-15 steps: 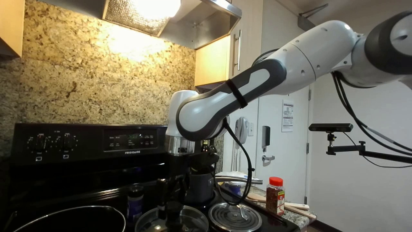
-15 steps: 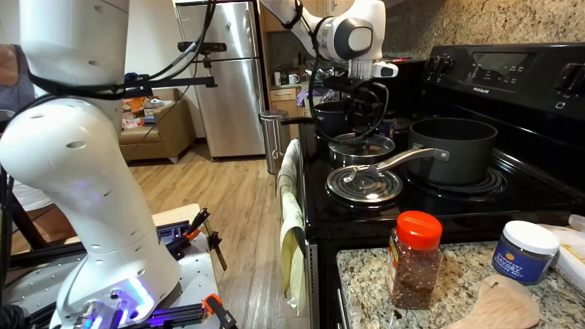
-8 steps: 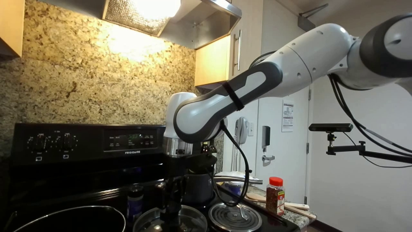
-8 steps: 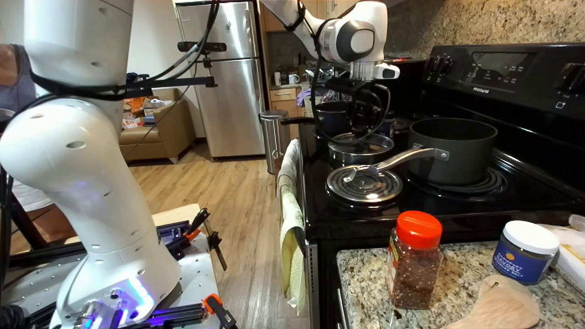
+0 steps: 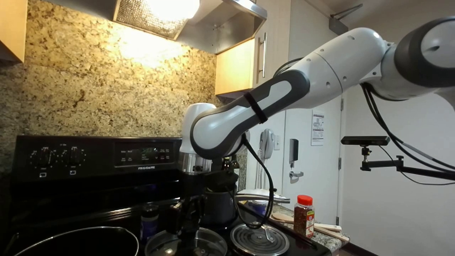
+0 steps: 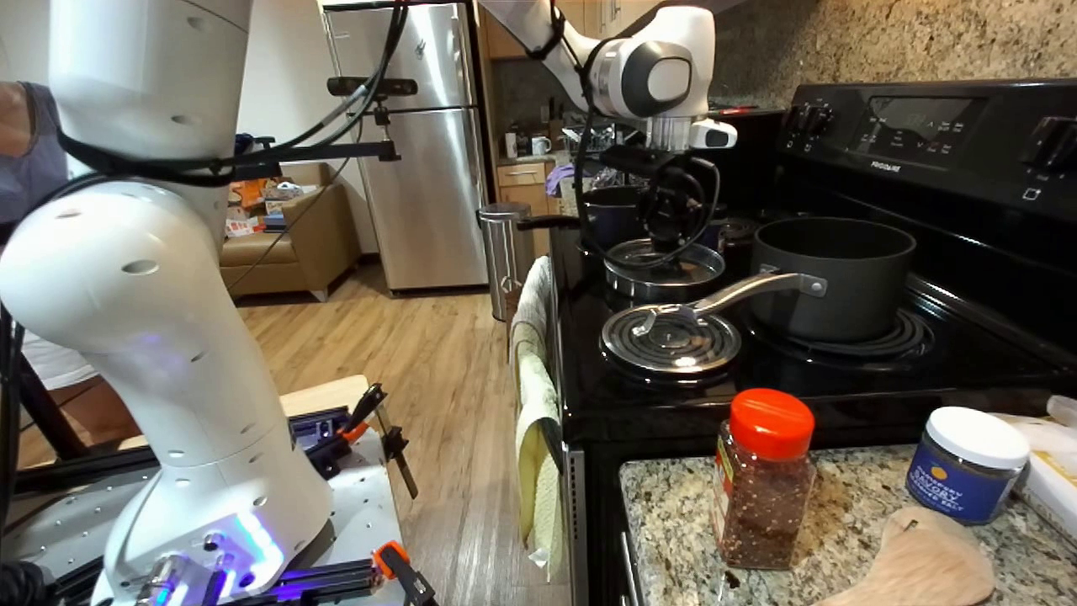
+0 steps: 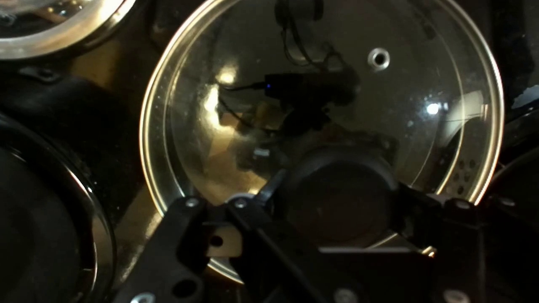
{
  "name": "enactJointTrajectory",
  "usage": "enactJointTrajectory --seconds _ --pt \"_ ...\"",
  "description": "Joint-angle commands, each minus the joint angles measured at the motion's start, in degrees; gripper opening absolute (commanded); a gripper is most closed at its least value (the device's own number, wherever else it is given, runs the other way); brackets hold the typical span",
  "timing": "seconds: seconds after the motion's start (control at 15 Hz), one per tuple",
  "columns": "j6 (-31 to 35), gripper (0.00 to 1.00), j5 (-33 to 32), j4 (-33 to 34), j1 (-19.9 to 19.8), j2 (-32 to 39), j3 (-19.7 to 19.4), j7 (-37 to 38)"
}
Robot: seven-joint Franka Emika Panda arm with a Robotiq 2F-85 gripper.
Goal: Put the lid on the stove onto the pot that is on the left
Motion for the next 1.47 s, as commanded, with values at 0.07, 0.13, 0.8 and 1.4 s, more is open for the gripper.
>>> enactJointTrajectory --seconds 0.07,0.13,0.8,1.4 --pt "-1.3 0.24 0.6 -2.3 0.1 -5.7 0.2 -0.2" --pt "-1.9 0.24 0.4 -2.6 0.2 -6.9 0.3 -0.1" --pt "-12.8 0.24 -2.8 -0.8 3.4 -18.2 1.4 1.2" --pt "-19.8 0.24 -4.1 10.4 6.7 -11.3 5.2 -2.3"
